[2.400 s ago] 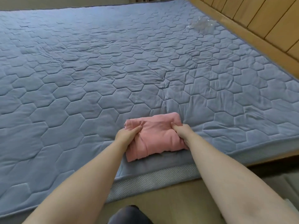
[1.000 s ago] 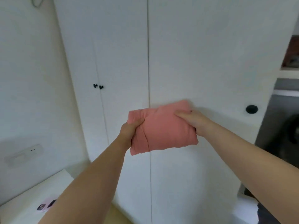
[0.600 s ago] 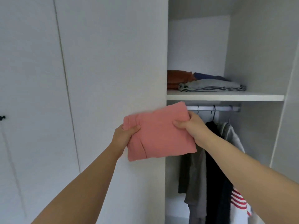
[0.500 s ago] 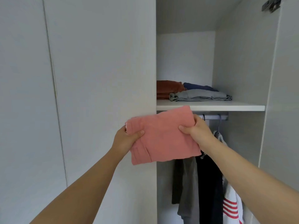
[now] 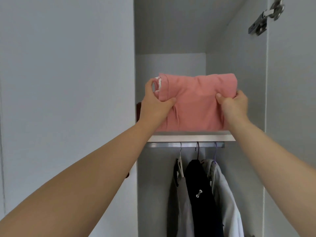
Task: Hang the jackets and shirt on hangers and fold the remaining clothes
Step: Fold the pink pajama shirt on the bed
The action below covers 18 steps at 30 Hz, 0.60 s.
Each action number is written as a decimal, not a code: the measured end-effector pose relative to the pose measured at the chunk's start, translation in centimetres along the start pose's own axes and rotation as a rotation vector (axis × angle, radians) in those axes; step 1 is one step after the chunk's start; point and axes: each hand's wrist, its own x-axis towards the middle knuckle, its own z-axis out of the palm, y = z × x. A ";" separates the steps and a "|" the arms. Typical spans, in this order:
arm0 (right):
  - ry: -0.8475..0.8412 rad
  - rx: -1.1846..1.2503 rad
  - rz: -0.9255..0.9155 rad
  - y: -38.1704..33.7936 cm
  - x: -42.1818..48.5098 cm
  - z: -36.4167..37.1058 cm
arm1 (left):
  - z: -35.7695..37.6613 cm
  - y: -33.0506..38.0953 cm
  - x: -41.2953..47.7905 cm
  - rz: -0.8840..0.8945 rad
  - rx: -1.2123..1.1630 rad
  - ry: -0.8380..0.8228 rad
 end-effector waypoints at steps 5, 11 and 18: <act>-0.036 -0.056 0.025 1.6 7.0 2.0 | 4.3 -2.1 6.9 -0.137 -0.119 0.091; -0.266 -0.220 0.235 4.6 13.7 7.7 | 5.1 -6.0 17.4 -0.509 0.160 0.179; -0.522 -0.292 0.433 9.4 16.1 17.2 | 4.8 -10.0 21.9 -0.325 0.754 0.451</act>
